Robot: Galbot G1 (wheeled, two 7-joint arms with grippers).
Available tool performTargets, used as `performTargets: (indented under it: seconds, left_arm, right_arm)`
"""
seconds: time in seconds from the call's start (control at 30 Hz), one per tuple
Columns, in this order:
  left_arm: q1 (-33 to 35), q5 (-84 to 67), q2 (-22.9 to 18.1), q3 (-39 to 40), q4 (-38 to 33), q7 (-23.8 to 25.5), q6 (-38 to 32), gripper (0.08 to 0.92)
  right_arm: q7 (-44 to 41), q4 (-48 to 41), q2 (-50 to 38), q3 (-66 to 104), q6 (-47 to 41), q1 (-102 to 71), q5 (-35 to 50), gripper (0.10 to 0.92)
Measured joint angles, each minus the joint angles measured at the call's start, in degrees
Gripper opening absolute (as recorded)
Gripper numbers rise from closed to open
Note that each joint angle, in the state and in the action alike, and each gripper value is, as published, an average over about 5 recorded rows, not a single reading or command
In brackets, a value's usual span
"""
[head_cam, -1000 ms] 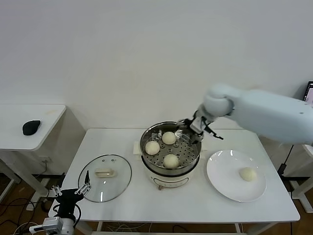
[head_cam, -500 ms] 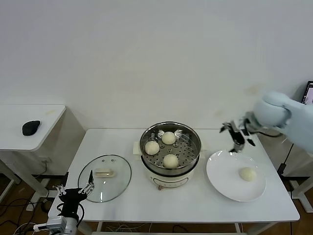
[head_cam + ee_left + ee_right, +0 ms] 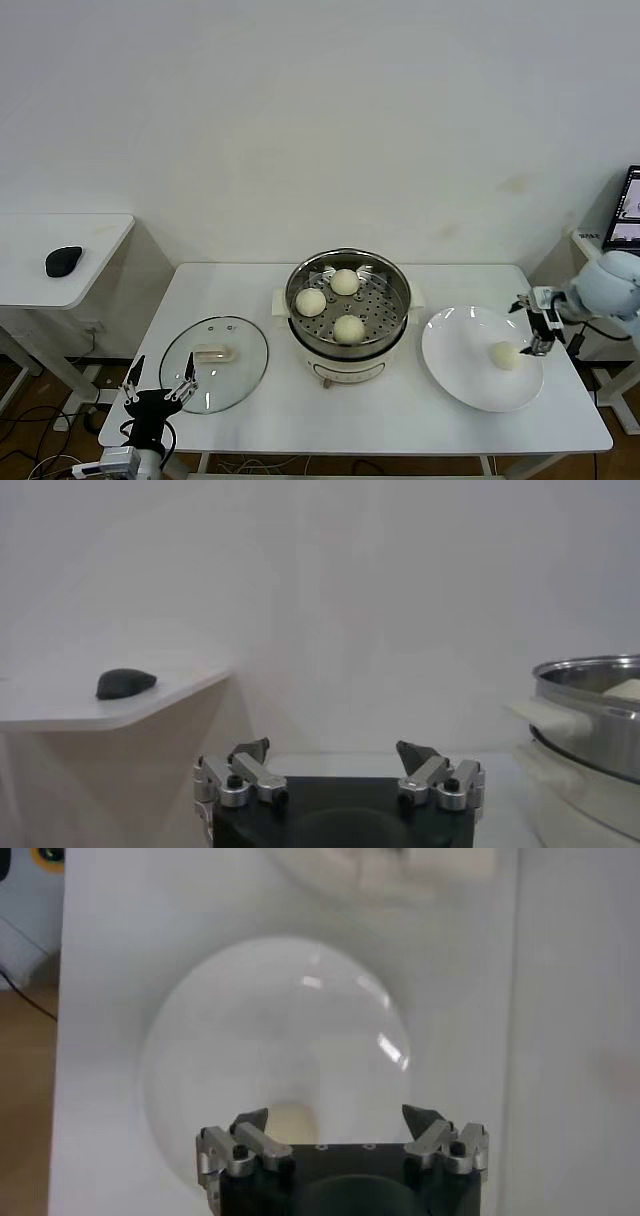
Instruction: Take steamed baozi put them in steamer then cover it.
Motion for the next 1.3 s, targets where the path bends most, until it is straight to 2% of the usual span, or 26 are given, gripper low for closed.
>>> performTargets:
  seconds: [0.37,0.87,1.3]
  left_arm:
    - [0.38,0.23,-0.05,-0.6,0.01,-0.04,0.02,0.823]
    - [-0.2,0.22,0.02,-0.88,1.15,-0.04,0.03,0.823]
    - [-0.39,0.14,-0.07,-0.86,1.64,-0.04,-0.04,0.823]
  right_arm:
    - [1.53,-8.42,4.75,9.61,2.06,-11.77,-5.92,0.823]
    - [2.74,-15.67,11.73,11.96,2.87,-13.93,-8.5,0.815]
    - [1.95,-18.12,14.11,11.49,2.32,-12.52,-9.55,0.611]
